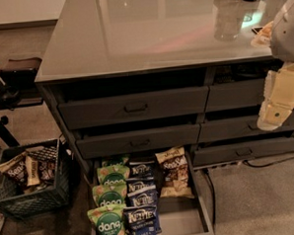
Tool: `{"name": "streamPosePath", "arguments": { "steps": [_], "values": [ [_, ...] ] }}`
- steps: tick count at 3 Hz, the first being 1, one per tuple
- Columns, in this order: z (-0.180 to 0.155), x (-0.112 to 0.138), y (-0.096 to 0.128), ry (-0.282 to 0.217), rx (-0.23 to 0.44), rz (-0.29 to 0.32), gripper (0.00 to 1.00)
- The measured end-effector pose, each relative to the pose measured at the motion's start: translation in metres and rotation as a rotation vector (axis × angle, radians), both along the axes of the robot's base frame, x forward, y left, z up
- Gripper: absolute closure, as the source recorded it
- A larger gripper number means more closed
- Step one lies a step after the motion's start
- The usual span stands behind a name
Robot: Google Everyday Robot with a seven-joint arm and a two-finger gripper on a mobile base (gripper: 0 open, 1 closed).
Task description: Pick brown chip bag from bottom drawer and place on counter
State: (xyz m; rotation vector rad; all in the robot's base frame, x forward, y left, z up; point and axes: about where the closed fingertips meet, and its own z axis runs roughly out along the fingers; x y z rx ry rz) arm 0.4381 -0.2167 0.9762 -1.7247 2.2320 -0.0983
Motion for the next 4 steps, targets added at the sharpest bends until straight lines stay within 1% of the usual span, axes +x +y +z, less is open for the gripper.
{"name": "streamPosePath", "arguments": {
  "steps": [1, 2, 3, 4],
  "values": [
    [0.0, 0.0, 0.0, 0.0, 0.0, 0.0, 0.0],
    [-0.043, 0.01, 0.01, 0.065, 0.061, -0.03, 0.0],
    [-0.12, 0.024, 0.021, 0.136, 0.124, -0.051, 0.0],
    [-0.197, 0.039, 0.019, 0.167, 0.193, -0.077, 0.0]
  ]
}}
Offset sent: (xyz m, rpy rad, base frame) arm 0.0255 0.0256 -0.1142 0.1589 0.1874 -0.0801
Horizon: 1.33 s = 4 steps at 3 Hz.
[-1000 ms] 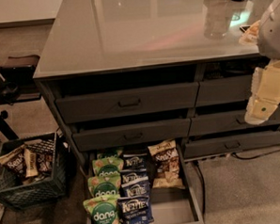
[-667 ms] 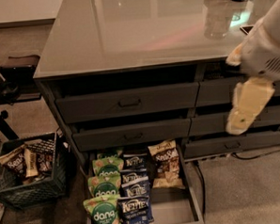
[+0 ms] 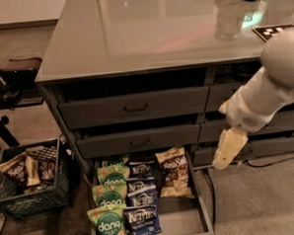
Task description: Pick brown chip bag from bottom drawer and place on counter
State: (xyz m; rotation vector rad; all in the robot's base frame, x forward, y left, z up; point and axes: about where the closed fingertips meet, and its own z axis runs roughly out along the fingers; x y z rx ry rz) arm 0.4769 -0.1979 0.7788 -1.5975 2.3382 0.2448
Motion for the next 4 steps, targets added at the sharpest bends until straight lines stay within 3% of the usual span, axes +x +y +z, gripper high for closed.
{"name": "streamPosePath", "arguments": {
  "steps": [1, 2, 3, 4],
  "values": [
    [-0.088, 0.03, -0.014, 0.001, 0.057, -0.03, 0.0],
    [-0.092, 0.032, -0.014, 0.006, 0.058, -0.03, 0.0],
    [-0.129, 0.034, -0.011, 0.026, 0.08, -0.05, 0.0],
    [-0.205, 0.043, -0.014, 0.043, 0.108, -0.106, 0.0]
  ]
}}
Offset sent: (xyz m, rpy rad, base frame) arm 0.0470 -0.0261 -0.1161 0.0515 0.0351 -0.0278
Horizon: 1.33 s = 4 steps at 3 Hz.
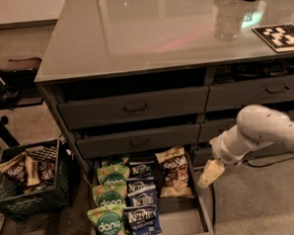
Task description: Pick brown chip bag from bottom drawer and place on counter
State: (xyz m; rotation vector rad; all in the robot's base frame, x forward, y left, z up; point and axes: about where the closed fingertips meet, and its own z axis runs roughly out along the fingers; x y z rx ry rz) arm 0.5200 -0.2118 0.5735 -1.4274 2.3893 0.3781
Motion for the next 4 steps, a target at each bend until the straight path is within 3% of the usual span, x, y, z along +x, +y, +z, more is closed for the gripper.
{"name": "streamPosePath", "arguments": {
  "steps": [1, 3, 4],
  "values": [
    [-0.069, 0.023, -0.001, -0.03, 0.026, -0.053, 0.0],
    [-0.165, 0.068, 0.004, -0.048, 0.042, -0.061, 0.0],
    [-0.165, 0.068, 0.004, -0.048, 0.042, -0.061, 0.0]
  ]
}}
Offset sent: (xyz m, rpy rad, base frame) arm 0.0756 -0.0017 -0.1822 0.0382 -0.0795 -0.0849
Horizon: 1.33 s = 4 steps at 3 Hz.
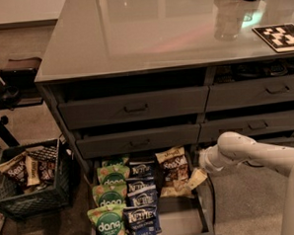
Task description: Pick brown chip bag from bottom drawer and place on counter
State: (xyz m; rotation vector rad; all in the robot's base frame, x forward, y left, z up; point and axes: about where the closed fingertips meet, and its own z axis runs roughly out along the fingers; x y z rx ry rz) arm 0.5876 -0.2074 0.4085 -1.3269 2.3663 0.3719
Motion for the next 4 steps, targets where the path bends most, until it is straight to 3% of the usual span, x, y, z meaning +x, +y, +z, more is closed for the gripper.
{"name": "streamPosePath", "arguments": {
  "steps": [1, 2, 4],
  "values": [
    [-0.011, -0.003, 0.008, -0.002, 0.04, 0.013, 0.0],
    [-0.044, 0.01, 0.019, -0.046, 0.057, 0.023, 0.0],
    [-0.106, 0.065, 0.034, -0.183, 0.11, 0.05, 0.0]
  ]
}}
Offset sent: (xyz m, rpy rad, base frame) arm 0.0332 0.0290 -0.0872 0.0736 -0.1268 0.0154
